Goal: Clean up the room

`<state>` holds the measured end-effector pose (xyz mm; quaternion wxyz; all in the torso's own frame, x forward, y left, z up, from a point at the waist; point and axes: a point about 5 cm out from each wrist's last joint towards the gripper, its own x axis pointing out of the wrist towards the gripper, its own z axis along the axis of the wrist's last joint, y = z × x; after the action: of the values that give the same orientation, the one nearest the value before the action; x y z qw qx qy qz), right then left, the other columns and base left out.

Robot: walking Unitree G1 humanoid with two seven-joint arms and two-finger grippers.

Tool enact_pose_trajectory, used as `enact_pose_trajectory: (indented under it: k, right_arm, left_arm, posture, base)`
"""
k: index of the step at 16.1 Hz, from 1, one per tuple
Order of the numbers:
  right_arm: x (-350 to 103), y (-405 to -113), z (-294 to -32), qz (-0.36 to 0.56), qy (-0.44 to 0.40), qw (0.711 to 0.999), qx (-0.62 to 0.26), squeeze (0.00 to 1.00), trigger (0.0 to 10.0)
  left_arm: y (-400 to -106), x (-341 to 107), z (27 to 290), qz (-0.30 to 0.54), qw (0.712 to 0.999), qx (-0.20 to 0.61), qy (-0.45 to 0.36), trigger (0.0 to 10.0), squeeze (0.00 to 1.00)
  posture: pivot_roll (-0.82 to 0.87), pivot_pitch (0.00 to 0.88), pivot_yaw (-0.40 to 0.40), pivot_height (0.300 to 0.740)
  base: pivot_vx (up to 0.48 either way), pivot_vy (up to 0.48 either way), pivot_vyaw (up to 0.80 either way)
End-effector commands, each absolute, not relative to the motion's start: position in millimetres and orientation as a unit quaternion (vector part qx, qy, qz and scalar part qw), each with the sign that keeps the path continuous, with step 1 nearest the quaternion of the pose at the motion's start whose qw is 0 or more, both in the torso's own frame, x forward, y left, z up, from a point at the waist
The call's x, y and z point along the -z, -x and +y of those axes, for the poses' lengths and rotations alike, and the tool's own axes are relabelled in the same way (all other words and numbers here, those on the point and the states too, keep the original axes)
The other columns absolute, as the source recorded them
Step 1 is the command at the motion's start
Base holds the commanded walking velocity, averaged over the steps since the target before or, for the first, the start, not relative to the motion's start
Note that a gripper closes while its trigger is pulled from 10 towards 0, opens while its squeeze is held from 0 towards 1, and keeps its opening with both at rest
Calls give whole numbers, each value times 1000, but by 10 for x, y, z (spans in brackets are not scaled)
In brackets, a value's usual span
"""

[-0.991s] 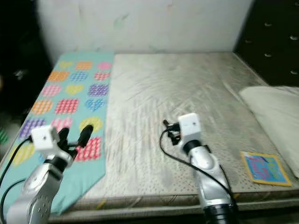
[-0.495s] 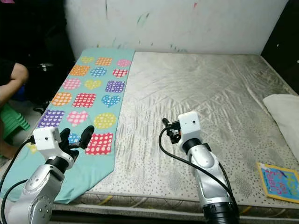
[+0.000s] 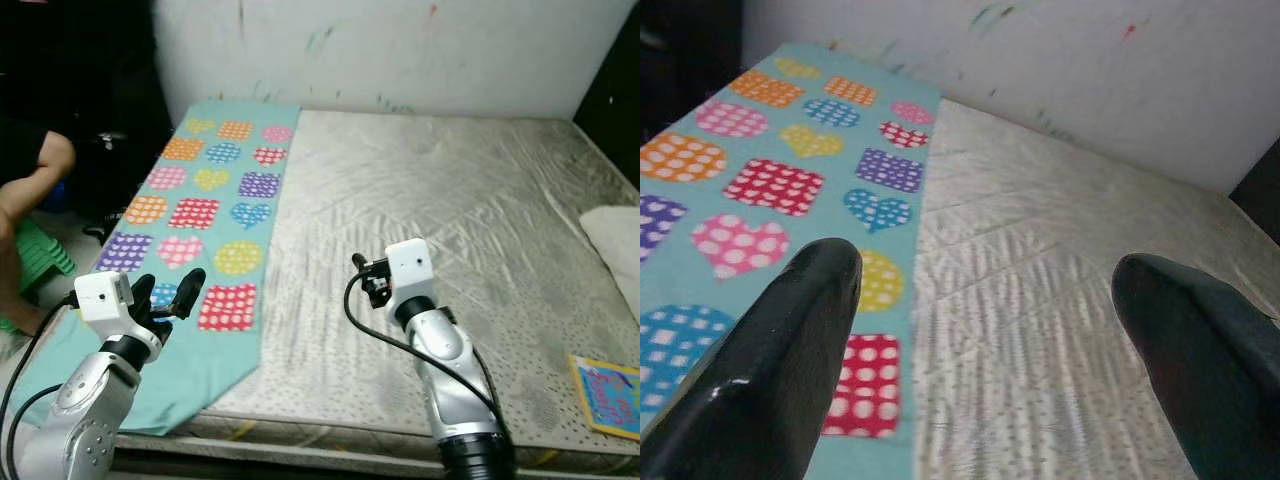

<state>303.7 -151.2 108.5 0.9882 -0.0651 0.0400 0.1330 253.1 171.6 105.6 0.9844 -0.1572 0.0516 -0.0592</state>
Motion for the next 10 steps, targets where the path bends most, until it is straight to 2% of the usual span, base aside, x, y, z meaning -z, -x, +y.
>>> enact_pose_trajectory:
  k: [1,5,10]
  right_arm:
    - [-1102,-3052,-1503,38,64,988,-134,0,10000]
    - [-1201,-3064,-1546,7,45,992,-115,0,10000]
    - [-1394,-3038,-1635,-37,10,995,-96,0,10000]
  left_arm:
    - [-2540,-1057,1745,56,985,54,155,10000,0]
    - [-2549,-1049,1765,58,985,48,153,10000,0]
    - [-2561,-911,2149,71,993,-11,90,10000,0]
  posture:
    - [-159,0,-13,740]
    - [-160,0,-13,740]
    - [-171,0,7,740]
  base:
    - [0,480,0]
    - [0,445,0]
    - [0,0,0]
